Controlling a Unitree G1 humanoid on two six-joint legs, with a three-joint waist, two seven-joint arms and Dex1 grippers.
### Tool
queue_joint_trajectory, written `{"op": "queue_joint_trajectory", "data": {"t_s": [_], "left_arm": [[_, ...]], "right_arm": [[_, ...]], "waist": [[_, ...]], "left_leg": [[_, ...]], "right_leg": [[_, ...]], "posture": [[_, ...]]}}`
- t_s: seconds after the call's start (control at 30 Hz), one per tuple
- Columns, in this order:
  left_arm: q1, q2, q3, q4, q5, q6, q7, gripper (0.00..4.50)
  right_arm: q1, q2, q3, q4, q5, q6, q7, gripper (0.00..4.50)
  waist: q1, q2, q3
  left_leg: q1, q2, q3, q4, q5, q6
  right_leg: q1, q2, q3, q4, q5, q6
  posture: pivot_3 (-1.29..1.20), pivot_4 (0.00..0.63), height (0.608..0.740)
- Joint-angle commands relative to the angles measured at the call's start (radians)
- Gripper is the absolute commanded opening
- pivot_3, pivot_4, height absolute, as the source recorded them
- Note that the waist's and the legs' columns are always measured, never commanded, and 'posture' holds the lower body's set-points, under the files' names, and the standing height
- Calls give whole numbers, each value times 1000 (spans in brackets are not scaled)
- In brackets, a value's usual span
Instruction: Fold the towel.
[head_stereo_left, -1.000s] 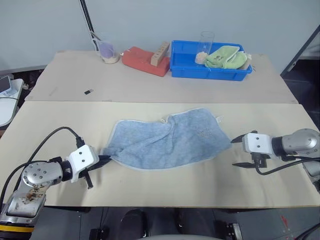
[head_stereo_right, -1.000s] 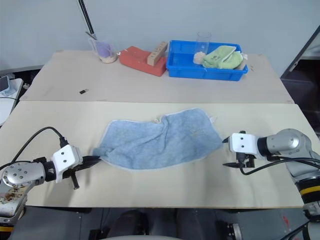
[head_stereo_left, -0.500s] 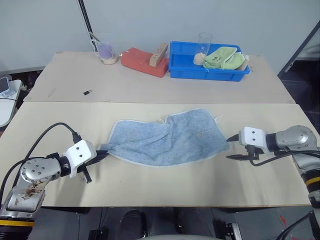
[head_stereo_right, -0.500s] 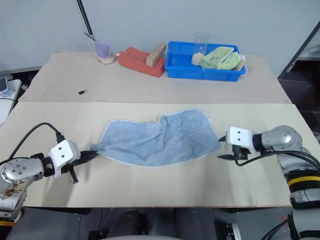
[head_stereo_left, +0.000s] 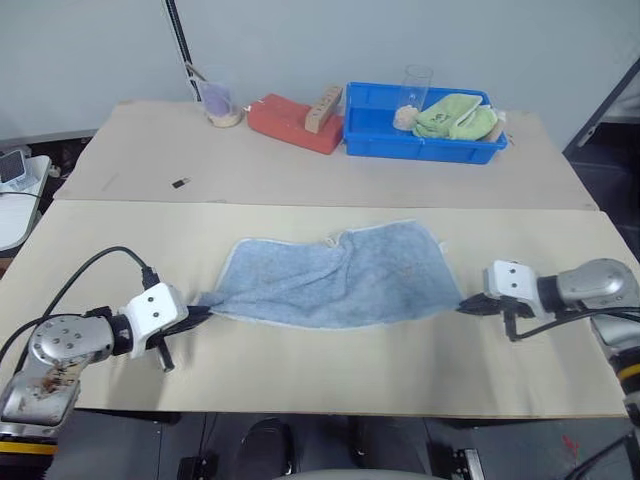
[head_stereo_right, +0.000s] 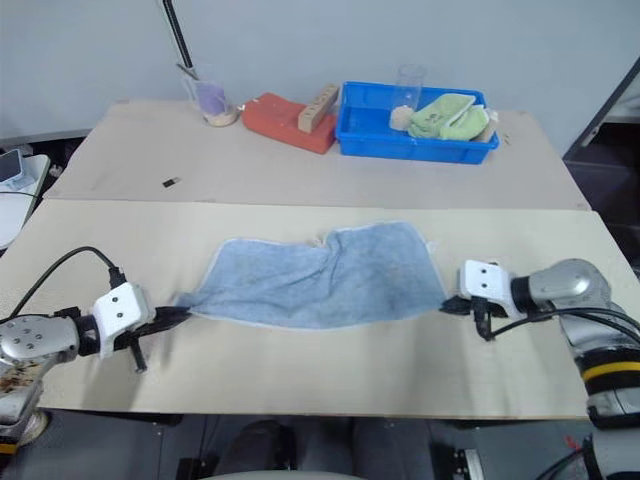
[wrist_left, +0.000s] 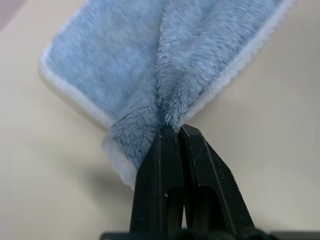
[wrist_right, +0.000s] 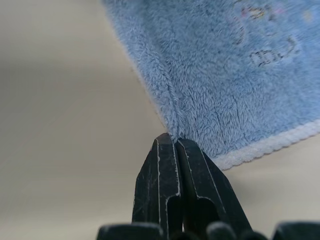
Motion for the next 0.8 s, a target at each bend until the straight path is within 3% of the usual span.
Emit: {"op": "queue_joint_trajectory", "data": {"t_s": [0.03, 0.13, 0.2, 0.37, 0.47, 0.57, 0.67, 0.8], "left_arm": [[-70, 63, 50, 38, -87, 68, -97, 0], [-235, 43, 15, 161, -61, 47, -64, 0], [-444, -4, -16, 297, -25, 43, 11, 0], [-848, -62, -60, 591, 61, -8, 112, 0], [-995, -63, -65, 706, 85, -60, 124, 0], [-1056, -45, -65, 746, 94, -89, 102, 0], [-1022, -18, -69, 732, 99, -133, 50, 0], [-752, 37, -94, 575, 72, -166, -119, 0]], "right_arm": [[-38, -79, -128, -105, 136, 210, 41, 28], [-135, -56, -150, -98, 165, 305, -10, 28], [-285, 5, -157, -41, 160, 336, -92, 28], [-595, 93, -169, 145, 103, 285, -227, 28], [-705, 87, -168, 219, 82, 245, -229, 28], [-746, 59, -174, 225, 88, 250, -195, 28], [-695, 10, -185, 157, 111, 275, -131, 28], [-386, -85, -215, -58, 157, 302, -24, 28]], "waist": [[-1, 2, 1], [-4, 2, 1], [-6, 2, 1], [-8, 1, 2], [-9, 2, 2], [-11, 2, 1], [-9, 3, 1], [-7, 4, 1]], "left_leg": [[0, 0, 0, 0, 0, 0], [1, 0, 0, 2, 0, -1], [2, -1, 0, 3, 1, -1], [-1, -2, 0, 3, 4, -4], [-3, -2, 0, 0, 4, -5], [-6, -1, 1, -2, 4, -6], [-12, -1, 1, -2, 4, -6], [-16, -1, 1, -1, 4, -7]], "right_leg": [[0, 0, 0, 0, 0, 0], [1, 1, 0, 0, 0, 0], [2, 3, 0, 0, 0, 1], [0, 4, -1, 1, 5, -2], [-1, 4, -1, -1, 4, -1], [-2, 3, -6, -3, 3, 0], [-7, -1, -11, -5, 2, 1], [-9, -8, -25, -3, 2, 1]], "posture": [[0, 150, 717], [0, 150, 717], [0, 150, 717], [0, 150, 717], [0, 150, 717], [0, 150, 717], [0, 150, 717], [0, 150, 717]]}}
